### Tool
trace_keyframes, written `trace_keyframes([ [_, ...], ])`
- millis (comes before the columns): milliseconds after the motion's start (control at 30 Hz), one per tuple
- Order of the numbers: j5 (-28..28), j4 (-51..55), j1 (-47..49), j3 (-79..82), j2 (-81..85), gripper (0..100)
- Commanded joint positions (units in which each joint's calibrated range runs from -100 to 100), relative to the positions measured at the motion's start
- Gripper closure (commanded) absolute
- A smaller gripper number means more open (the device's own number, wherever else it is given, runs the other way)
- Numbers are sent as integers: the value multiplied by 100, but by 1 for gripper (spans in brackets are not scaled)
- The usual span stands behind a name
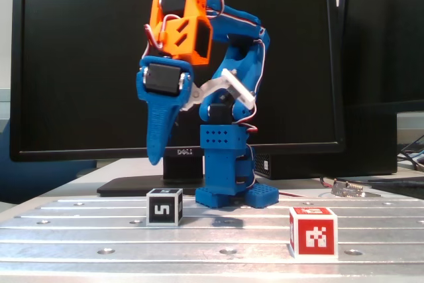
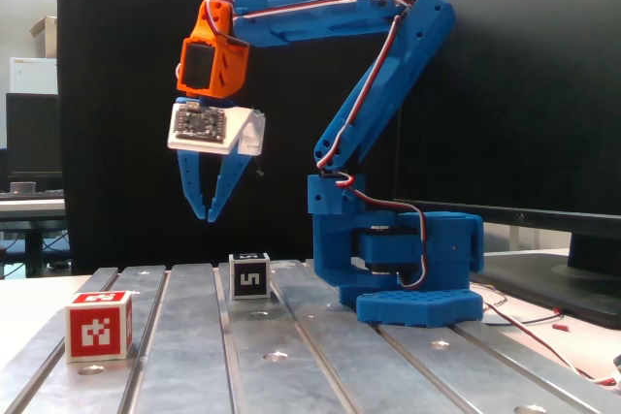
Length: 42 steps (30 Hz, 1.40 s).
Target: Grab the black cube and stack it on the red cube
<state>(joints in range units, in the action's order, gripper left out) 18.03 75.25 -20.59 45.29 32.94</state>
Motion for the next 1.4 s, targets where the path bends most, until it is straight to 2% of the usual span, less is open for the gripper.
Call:
trace_keyframes([
  [0,217,21,-255,26,-11,99],
  [133,270,21,-336,261,-2,99],
  [500,833,303,-787,460,-2,99],
  [733,801,620,-1016,460,73,99],
  [1067,822,645,-1038,1500,1326,99],
  [1300,822,688,-994,1428,1075,99],
  [1367,817,680,-994,1419,1025,96],
])
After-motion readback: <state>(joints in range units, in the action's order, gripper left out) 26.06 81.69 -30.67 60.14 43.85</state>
